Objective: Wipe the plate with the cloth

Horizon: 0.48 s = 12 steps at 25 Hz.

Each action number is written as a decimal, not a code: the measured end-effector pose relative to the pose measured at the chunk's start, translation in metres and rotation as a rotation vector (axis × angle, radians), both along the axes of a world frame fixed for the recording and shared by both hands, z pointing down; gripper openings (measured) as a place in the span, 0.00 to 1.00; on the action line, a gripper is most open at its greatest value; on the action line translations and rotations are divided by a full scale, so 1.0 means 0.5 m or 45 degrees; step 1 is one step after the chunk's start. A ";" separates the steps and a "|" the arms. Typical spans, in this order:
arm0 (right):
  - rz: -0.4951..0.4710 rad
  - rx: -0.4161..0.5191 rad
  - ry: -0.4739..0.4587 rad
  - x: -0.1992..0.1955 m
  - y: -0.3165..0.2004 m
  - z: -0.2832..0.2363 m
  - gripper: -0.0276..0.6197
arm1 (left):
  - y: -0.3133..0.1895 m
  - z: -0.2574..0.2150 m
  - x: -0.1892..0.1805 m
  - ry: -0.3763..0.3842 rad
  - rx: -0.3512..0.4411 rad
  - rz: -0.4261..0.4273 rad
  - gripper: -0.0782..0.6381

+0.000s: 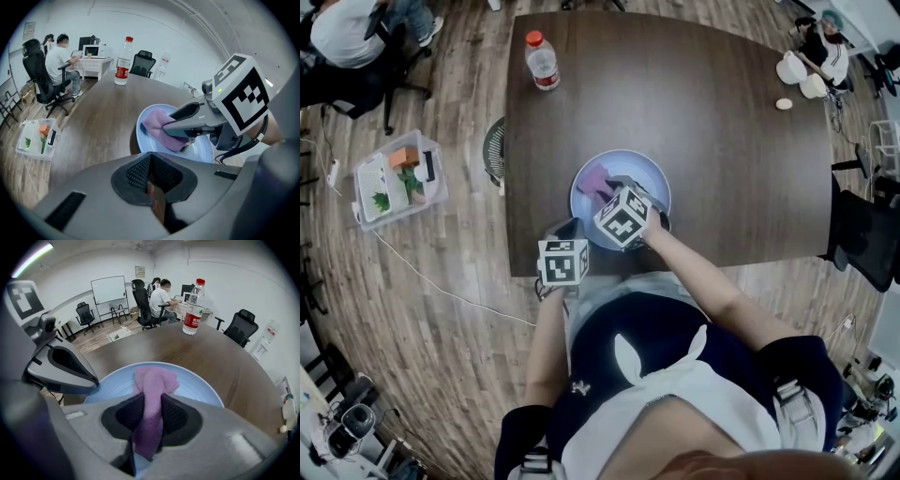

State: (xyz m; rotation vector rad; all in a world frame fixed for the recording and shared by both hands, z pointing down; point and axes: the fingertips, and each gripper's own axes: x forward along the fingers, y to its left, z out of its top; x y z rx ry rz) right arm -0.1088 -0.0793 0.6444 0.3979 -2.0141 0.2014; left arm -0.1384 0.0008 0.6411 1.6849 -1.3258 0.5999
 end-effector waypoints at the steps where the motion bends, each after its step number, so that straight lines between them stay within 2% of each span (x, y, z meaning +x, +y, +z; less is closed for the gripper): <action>1: -0.016 0.004 -0.001 -0.004 0.006 0.001 0.21 | 0.000 0.001 0.000 -0.001 -0.001 0.000 0.11; 12: -0.153 -0.059 -0.049 -0.024 0.070 0.003 0.21 | 0.003 0.002 -0.004 -0.003 0.002 -0.008 0.11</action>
